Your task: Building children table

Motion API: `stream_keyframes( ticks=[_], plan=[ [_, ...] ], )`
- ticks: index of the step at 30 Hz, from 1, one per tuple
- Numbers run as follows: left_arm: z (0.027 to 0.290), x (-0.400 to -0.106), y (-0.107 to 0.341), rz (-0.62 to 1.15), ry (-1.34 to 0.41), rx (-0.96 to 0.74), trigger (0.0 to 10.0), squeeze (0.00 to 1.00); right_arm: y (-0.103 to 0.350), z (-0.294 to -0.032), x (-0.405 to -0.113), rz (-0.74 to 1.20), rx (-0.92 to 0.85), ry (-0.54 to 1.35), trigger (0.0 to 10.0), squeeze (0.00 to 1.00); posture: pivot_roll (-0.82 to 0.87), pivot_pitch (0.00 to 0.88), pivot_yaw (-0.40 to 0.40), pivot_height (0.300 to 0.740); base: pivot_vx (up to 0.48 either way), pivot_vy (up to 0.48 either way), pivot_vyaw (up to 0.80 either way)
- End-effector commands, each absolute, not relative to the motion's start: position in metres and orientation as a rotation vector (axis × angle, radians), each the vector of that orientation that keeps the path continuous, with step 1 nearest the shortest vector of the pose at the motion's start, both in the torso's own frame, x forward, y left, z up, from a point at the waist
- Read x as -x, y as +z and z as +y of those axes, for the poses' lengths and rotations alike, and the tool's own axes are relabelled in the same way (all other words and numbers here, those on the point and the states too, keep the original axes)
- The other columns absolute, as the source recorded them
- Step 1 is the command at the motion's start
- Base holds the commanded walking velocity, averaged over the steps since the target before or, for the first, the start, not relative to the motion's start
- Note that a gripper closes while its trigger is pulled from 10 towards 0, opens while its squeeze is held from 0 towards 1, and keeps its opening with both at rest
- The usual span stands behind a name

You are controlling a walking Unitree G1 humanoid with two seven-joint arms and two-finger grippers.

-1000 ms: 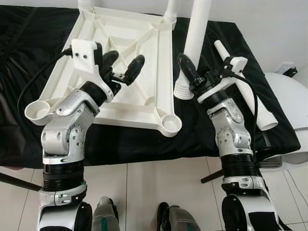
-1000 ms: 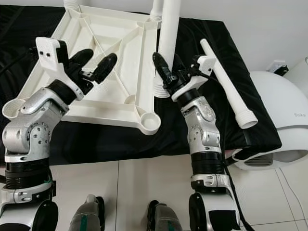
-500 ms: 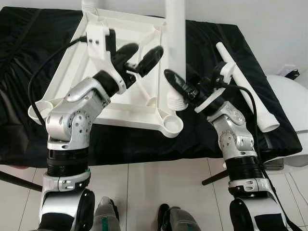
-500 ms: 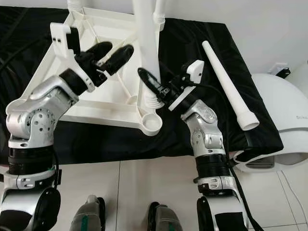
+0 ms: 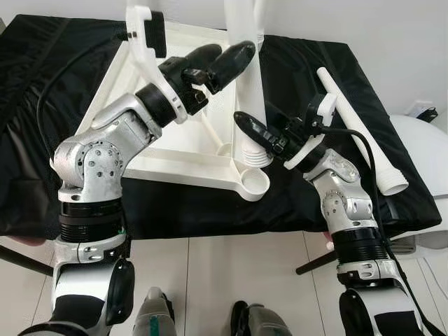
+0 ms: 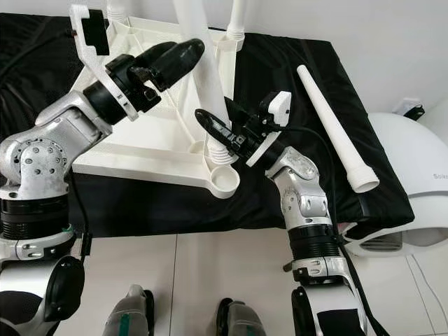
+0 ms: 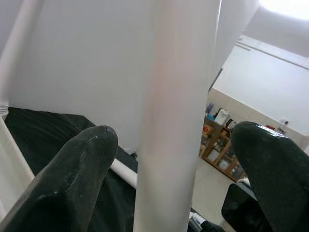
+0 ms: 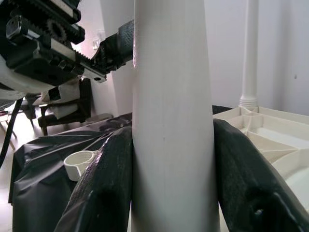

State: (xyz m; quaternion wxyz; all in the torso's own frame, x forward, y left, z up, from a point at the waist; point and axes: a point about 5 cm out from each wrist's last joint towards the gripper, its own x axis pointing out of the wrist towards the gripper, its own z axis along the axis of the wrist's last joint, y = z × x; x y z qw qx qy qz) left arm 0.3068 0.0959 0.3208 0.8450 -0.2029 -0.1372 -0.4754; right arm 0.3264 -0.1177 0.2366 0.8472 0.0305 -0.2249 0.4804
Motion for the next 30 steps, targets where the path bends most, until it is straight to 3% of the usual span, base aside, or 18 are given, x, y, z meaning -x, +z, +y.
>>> stream_keyframes(
  ticks=[1,17,18,19,20,30],
  plan=[
    [0.085,-0.293,0.328,-0.343,-1.286,0.394,10.0,0.0,0.236,-0.119,-0.323,-0.479,-0.041,1.034,10.0,0.0,0.09,0.069,-0.048,0.74,0.0,0.0,0.0],
    [0.086,-0.303,0.332,-0.297,-1.249,0.364,10.0,0.0,0.237,-0.115,-0.319,-0.469,0.003,1.091,10.0,0.0,0.09,0.08,-0.046,0.74,0.0,0.0,0.0],
    [0.087,-0.305,0.334,-0.297,-1.232,0.365,2.3,0.0,0.237,-0.115,-0.319,-0.466,0.005,1.091,10.0,0.0,0.09,0.081,-0.045,0.74,0.0,0.0,0.0],
    [0.087,-0.305,0.334,-0.297,-1.232,0.365,2.3,0.0,0.237,-0.115,-0.319,-0.466,0.005,1.091,10.0,0.0,0.09,0.081,-0.045,0.74,0.0,0.0,0.0],
    [0.09,-0.308,0.335,-0.298,-1.207,0.363,0.0,0.0,0.236,-0.115,-0.319,-0.464,0.01,1.09,10.0,0.0,0.1,0.086,-0.042,0.74,0.0,0.0,0.0],
    [0.095,-0.311,0.347,-0.328,-1.172,0.325,0.0,0.0,0.234,-0.115,-0.322,-0.433,0.011,1.08,10.0,0.0,0.11,0.095,-0.046,0.74,0.0,0.0,0.0]
  ],
)
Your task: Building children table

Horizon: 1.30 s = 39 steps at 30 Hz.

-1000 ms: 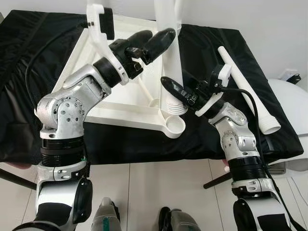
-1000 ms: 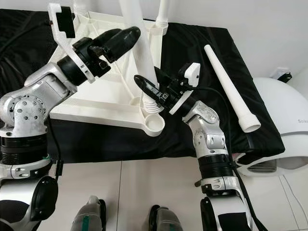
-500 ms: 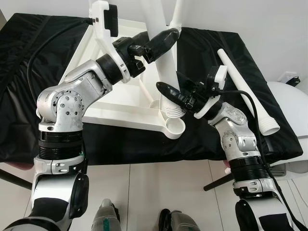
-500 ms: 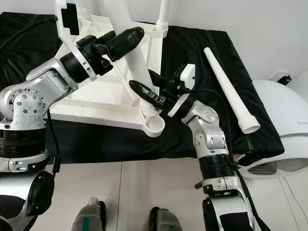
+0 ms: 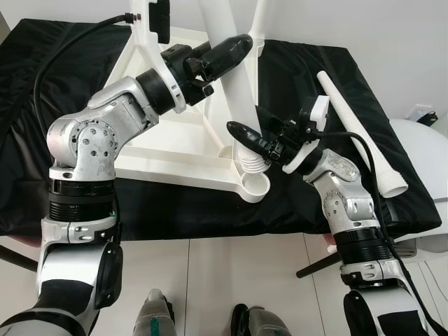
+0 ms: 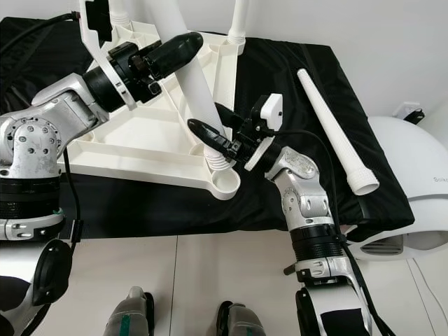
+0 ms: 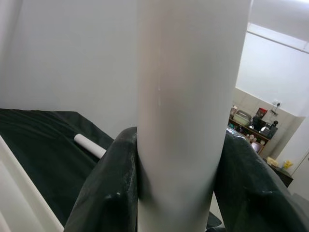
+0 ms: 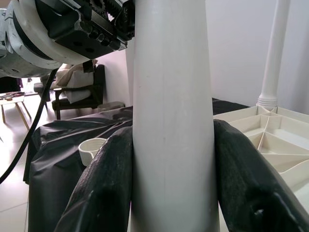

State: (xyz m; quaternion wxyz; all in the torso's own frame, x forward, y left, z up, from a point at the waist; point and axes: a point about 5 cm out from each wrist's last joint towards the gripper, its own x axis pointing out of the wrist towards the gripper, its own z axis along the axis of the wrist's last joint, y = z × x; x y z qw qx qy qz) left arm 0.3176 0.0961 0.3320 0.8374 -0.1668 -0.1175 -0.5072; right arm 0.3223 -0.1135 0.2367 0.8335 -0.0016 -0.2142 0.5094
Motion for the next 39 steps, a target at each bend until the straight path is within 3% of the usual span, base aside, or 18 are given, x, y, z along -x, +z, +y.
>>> stream_keyframes(
  ticks=[1,8,9,10,11,19,20,21,30,39],
  plan=[
    [0.095,-0.311,0.347,-0.328,-1.172,0.325,0.0,0.0,0.234,-0.115,-0.322,-0.433,0.011,1.08,10.0,0.0,0.11,0.095,-0.046,0.74,0.0,0.0,0.0],
    [0.093,-0.31,0.353,-0.348,-1.178,0.288,0.0,0.0,0.236,-0.116,-0.326,-0.426,0.004,1.072,10.0,0.0,0.12,0.098,-0.051,0.74,0.0,0.0,0.0],
    [0.093,-0.309,0.355,-0.353,-1.186,0.268,0.0,0.0,0.238,-0.117,-0.327,-0.43,-0.003,1.064,10.0,0.79,0.12,0.097,-0.053,0.74,0.0,0.0,0.0],
    [0.093,-0.309,0.356,-0.347,-1.191,0.253,9.1,0.0,0.24,-0.118,-0.329,-0.432,-0.01,1.059,10.0,1.0,0.12,0.097,-0.053,0.74,0.0,0.0,0.0],
    [0.092,-0.309,0.356,-0.341,-1.194,0.238,10.0,0.0,0.241,-0.119,-0.33,-0.436,-0.014,1.055,10.0,1.0,0.12,0.097,-0.053,0.74,0.0,0.0,0.0],
    [0.086,-0.307,0.347,-0.319,-1.2,0.079,10.0,0.0,0.25,-0.124,-0.334,-0.393,-0.031,1.037,10.0,1.0,0.11,0.1,-0.051,0.74,0.0,0.0,0.0],
    [0.084,-0.306,0.345,-0.313,-1.205,0.052,10.0,0.0,0.253,-0.124,-0.335,-0.379,-0.035,1.04,10.0,0.16,0.11,0.101,-0.05,0.74,0.0,0.0,0.0],
    [0.082,-0.305,0.344,-0.309,-1.209,0.031,10.0,0.0,0.256,-0.124,-0.335,-0.363,-0.035,1.048,10.0,0.0,0.11,0.101,-0.05,0.74,0.0,0.0,0.0],
    [0.072,-0.303,0.338,-0.286,-1.238,-0.045,10.0,0.0,0.263,-0.123,-0.344,-0.233,0.059,1.057,10.0,0.0,0.1,0.099,-0.049,0.74,0.0,0.0,0.0],
    [0.06,-0.295,0.346,-0.324,-1.293,-0.116,10.0,0.0,0.254,-0.109,-0.341,-0.083,0.089,1.198,10.0,0.0,0.11,0.085,-0.058,0.74,0.0,0.0,0.0]
  ],
)
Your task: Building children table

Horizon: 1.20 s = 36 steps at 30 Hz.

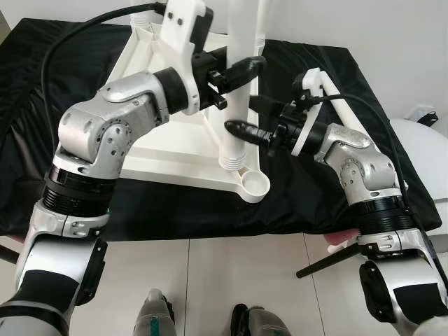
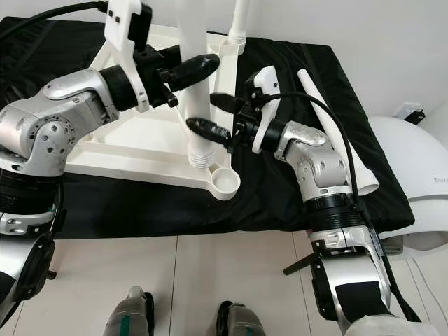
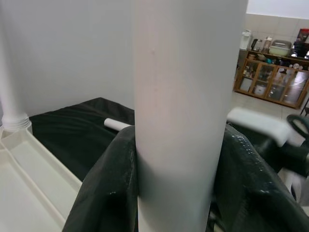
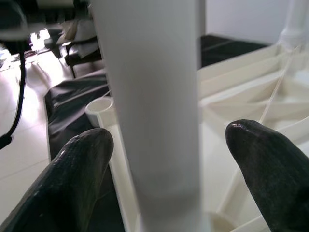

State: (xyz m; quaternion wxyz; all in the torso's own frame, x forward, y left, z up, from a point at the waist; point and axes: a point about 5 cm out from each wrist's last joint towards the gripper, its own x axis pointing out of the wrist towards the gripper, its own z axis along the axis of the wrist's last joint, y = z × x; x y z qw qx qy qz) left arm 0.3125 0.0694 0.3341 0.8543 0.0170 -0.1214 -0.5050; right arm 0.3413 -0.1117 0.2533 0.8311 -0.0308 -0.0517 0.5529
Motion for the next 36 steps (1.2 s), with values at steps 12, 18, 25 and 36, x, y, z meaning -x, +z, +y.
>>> stream_keyframes(
  ticks=[12,18,25,36],
  plan=[
    [0.057,-0.291,0.35,-0.349,-1.309,-0.144,10.0,0.0,0.254,-0.107,-0.342,-0.045,0.103,1.229,10.0,0.0,0.11,0.075,-0.066,0.74,0.0,0.0,0.0],
    [0.057,-0.29,0.346,-0.343,-1.313,-0.155,10.0,0.0,0.263,-0.111,-0.344,-0.064,0.111,1.221,10.0,0.0,0.11,0.072,-0.066,0.74,0.0,0.0,0.0],
    [0.054,-0.29,0.347,-0.346,-1.323,-0.158,10.0,0.0,0.267,-0.112,-0.346,-0.068,0.117,1.212,8.9,0.0,0.11,0.074,-0.063,0.74,0.0,0.0,0.0],
    [0.053,-0.288,0.348,-0.351,-1.332,-0.161,10.0,0.0,0.269,-0.112,-0.346,-0.077,0.113,1.216,0.0,0.0,0.11,0.076,-0.058,0.74,0.0,0.0,0.0]
  ],
)
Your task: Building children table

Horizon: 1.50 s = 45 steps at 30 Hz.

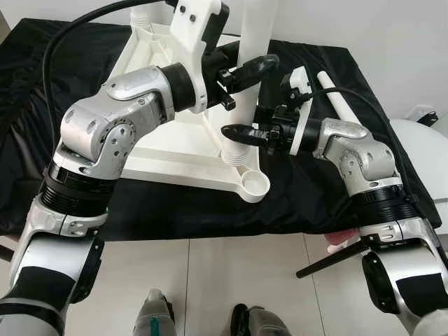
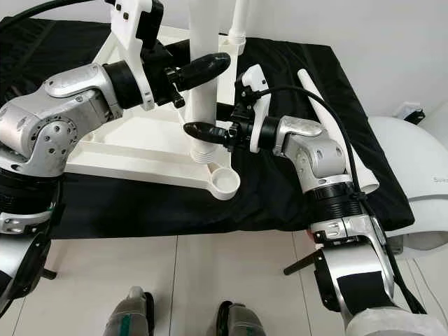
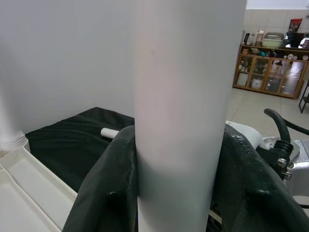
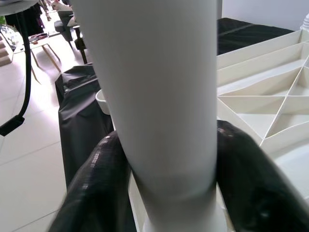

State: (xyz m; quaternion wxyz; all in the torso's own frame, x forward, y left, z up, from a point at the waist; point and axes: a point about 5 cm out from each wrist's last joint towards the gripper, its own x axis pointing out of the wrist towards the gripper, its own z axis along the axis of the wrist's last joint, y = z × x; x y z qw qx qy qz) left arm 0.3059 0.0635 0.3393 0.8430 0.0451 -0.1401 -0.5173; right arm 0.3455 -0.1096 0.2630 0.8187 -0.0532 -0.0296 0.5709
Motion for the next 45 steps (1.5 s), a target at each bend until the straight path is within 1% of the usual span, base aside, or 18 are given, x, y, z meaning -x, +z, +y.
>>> stream_keyframes(
  ticks=[1,16,17,18,19,20,27,28,40,43,45],
  plan=[
    [0.053,-0.288,0.348,-0.351,-1.332,-0.161,10.0,0.0,0.269,-0.112,-0.346,-0.077,0.113,1.216,0.0,0.0,0.11,0.076,-0.058,0.74,0.0,0.0,0.0],
    [0.053,-0.288,0.352,-0.368,-1.338,-0.15,10.0,0.0,0.271,-0.112,-0.348,-0.098,0.096,1.206,0.0,0.0,0.12,0.087,-0.058,0.74,0.0,0.0,0.0],
    [0.053,-0.288,0.352,-0.368,-1.338,-0.15,10.0,0.0,0.271,-0.112,-0.348,-0.098,0.093,1.201,0.9,0.0,0.12,0.088,-0.058,0.74,0.0,0.0,0.0],
    [0.053,-0.288,0.352,-0.368,-1.338,-0.149,10.0,0.0,0.271,-0.112,-0.349,-0.097,0.094,1.199,4.3,0.0,0.12,0.088,-0.058,0.74,0.0,0.0,0.0],
    [0.053,-0.288,0.352,-0.368,-1.338,-0.149,10.0,0.0,0.271,-0.112,-0.349,-0.097,0.094,1.199,4.3,0.0,0.12,0.088,-0.058,0.74,0.0,0.0,0.0],
    [0.052,-0.288,0.352,-0.367,-1.338,-0.149,10.0,0.0,0.271,-0.112,-0.349,-0.096,0.092,1.199,10.0,0.0,0.12,0.089,-0.058,0.74,0.0,0.0,0.0],
    [0.052,-0.286,0.353,-0.371,-1.352,-0.148,10.0,0.0,0.271,-0.112,-0.349,-0.1,0.093,1.196,10.0,0.0,0.11,0.09,-0.057,0.74,0.0,0.0,0.0],
    [0.054,-0.286,0.355,-0.376,-1.364,-0.114,10.0,1.0,0.271,-0.112,-0.349,-0.102,0.092,1.192,10.0,0.0,0.11,0.09,-0.057,0.74,0.0,0.0,0.0],
    [0.059,-0.287,0.359,-0.372,-1.346,-0.049,10.0,1.0,0.273,-0.114,-0.353,-0.119,0.07,1.149,10.0,0.0,0.11,0.087,-0.06,0.74,0.0,0.0,0.0],
    [0.064,-0.292,0.36,-0.364,-1.307,-0.036,10.0,1.0,0.273,-0.114,-0.353,-0.134,0.059,1.132,10.0,0.0,0.11,0.085,-0.057,0.74,0.0,0.0,0.0],
    [0.073,-0.301,0.357,-0.357,-1.247,-0.023,10.0,1.0,0.274,-0.117,-0.355,-0.15,0.044,1.102,10.0,0.0,0.11,0.084,-0.055,0.74,0.0,0.0,0.0]
  ],
)
